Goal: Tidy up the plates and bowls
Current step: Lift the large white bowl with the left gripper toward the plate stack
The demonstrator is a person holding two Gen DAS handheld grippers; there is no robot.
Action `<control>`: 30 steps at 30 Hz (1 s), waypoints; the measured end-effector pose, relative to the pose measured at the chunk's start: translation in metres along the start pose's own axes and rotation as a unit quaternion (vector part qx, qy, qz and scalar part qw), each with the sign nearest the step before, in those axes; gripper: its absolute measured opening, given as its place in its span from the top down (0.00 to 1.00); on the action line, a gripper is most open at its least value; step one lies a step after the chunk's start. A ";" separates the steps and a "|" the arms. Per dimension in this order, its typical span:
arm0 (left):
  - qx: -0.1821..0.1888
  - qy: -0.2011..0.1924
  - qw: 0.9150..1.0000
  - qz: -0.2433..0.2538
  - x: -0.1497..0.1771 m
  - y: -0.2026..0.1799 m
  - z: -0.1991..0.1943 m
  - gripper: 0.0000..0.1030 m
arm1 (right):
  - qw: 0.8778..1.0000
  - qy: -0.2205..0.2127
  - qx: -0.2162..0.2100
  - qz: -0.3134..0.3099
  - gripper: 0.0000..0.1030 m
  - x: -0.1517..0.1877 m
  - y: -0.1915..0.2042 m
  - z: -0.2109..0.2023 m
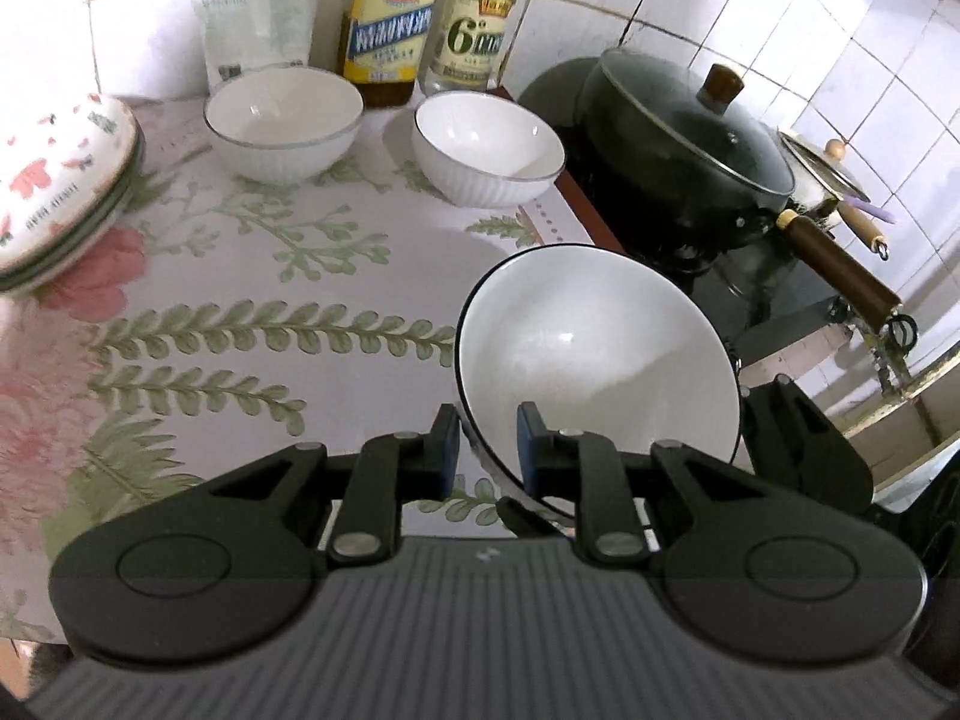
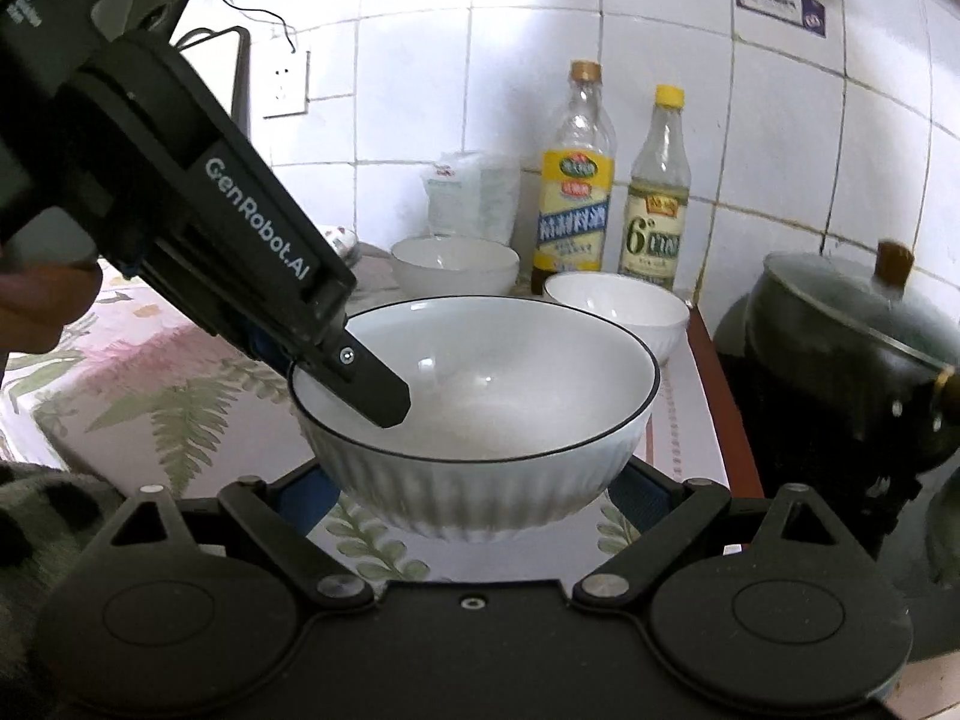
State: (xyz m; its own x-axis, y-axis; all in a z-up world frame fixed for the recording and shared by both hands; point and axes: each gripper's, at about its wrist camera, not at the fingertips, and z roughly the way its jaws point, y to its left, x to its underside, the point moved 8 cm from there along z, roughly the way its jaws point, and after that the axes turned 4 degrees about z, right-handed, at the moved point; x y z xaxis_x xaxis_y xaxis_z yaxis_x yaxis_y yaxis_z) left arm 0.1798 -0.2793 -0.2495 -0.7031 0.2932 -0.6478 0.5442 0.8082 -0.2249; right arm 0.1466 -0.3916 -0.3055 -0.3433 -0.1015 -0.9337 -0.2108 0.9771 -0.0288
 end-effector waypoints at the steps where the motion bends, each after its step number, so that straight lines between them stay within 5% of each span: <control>1: -0.001 -0.003 1.000 0.000 -0.001 0.001 -0.005 0.82 | 1.000 -0.001 -0.002 -0.001 0.05 -0.003 0.003 -0.001; 19: -0.034 -0.037 0.998 -0.034 -0.005 0.074 -0.068 0.82 | 0.997 -0.011 -0.050 -0.063 0.05 -0.057 0.077 0.016; 30: -0.055 -0.030 0.997 -0.055 -0.008 0.123 -0.044 0.81 | 0.993 0.018 -0.085 -0.077 0.05 -0.060 0.099 0.070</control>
State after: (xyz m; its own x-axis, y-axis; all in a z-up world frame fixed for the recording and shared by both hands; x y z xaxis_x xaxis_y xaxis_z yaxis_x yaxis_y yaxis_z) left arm 0.2322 -0.1600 -0.2403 -0.7255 0.1713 -0.6666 0.4099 0.8856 -0.2185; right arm 0.2103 -0.2757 -0.2775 -0.3275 -0.2568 -0.9093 -0.4129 0.9045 -0.1067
